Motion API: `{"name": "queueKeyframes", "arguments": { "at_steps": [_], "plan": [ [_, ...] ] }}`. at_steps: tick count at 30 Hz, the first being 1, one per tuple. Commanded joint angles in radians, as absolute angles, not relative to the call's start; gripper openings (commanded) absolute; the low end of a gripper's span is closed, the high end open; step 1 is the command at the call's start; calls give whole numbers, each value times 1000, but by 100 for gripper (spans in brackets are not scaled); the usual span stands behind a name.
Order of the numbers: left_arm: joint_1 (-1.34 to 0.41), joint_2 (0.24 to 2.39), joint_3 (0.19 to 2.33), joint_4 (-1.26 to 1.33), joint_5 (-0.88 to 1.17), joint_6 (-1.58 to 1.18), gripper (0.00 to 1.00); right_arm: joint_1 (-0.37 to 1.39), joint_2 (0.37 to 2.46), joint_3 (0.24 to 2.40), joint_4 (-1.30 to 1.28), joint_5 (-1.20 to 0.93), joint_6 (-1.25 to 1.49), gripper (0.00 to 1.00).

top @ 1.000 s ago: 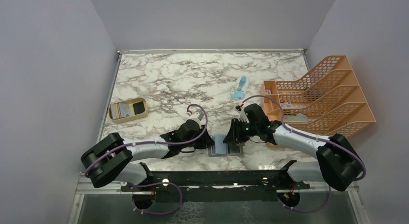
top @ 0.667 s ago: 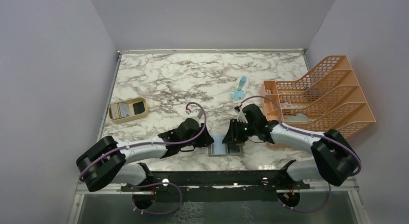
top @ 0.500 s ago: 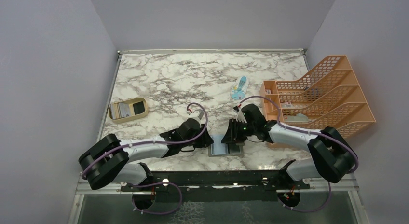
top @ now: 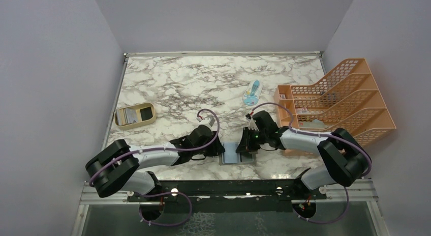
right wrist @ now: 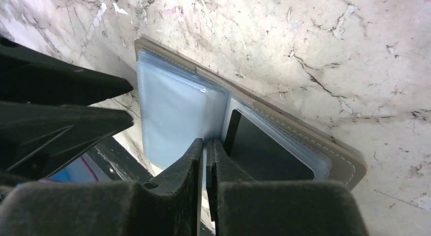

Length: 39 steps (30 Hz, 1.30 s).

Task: Put the credit cards into the card holder
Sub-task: Turn over the card slot in the card holder.

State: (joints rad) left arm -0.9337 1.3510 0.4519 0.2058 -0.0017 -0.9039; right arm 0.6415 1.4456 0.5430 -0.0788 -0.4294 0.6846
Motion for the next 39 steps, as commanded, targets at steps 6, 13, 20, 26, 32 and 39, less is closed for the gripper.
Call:
{"name": "queueKeyframes", "arguments": {
  "at_steps": [6, 13, 20, 26, 32, 39],
  "plan": [
    [-940, 1270, 432, 315, 44, -971, 45, 647, 1473, 499, -55, -357, 684, 1],
    [-940, 1307, 433, 345, 57, -967, 46, 647, 1477, 488, -43, -360, 689, 1],
    [-940, 1344, 437, 351, 64, -969, 46, 647, 1471, 485, -40, -365, 691, 1],
    [-940, 1360, 438, 369, 74, -973, 46, 647, 1467, 483, -38, -367, 691, 1],
    [-939, 1386, 440, 384, 84, -978, 46, 647, 1461, 479, -35, -370, 695, 1],
    [-939, 1407, 447, 400, 104, -991, 46, 647, 1451, 474, -37, -370, 696, 1]
  ]
}}
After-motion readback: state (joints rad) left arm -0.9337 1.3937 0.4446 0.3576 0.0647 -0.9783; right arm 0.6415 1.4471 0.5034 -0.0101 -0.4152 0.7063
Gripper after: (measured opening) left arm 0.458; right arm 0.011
